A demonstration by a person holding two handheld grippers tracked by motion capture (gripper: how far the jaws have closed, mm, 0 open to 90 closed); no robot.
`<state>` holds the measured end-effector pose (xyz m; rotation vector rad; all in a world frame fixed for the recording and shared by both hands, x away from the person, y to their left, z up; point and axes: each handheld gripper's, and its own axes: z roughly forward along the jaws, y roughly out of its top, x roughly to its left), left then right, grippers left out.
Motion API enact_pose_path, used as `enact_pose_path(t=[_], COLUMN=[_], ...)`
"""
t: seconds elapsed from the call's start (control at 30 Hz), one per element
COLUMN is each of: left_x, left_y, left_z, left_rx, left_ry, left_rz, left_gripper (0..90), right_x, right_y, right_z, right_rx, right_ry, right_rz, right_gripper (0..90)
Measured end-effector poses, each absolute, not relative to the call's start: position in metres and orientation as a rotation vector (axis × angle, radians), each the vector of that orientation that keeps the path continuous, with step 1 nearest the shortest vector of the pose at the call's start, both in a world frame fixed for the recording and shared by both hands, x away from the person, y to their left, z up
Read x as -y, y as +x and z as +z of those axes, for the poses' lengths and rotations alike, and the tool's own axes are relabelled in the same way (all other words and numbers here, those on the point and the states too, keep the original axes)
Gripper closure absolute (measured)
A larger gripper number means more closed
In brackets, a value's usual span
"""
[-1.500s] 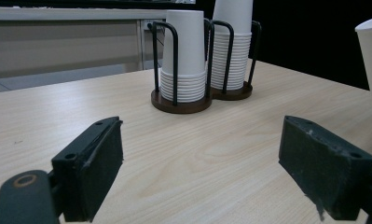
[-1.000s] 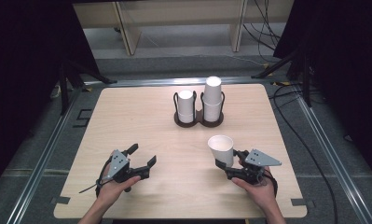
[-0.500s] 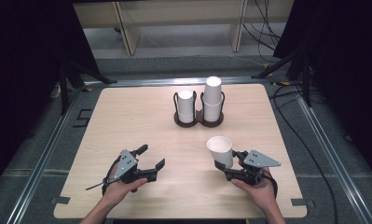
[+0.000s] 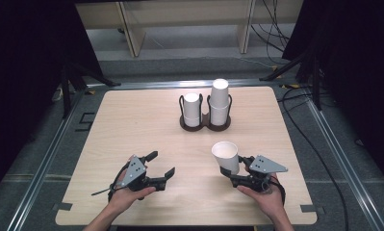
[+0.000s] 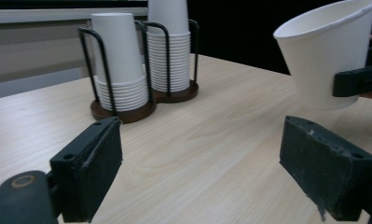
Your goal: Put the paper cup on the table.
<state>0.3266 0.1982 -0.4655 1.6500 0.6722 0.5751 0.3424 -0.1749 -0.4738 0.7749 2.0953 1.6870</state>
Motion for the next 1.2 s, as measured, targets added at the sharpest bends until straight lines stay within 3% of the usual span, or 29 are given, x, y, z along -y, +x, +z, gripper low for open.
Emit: enact_pose_path(t=[1.2], left_x=[-0.100], left_y=[0.352], left_z=[-0.443], left_rx=[-0.522], left_ry=[1.767], left_rz=[0.254], left_gripper=[13.4], right_x=[0.178], right_y=[0.335], right_z=[-0.481], right_rx=[-2.135], right_ry=[0.835], right_rz=[1.620], right_gripper=[35.3])
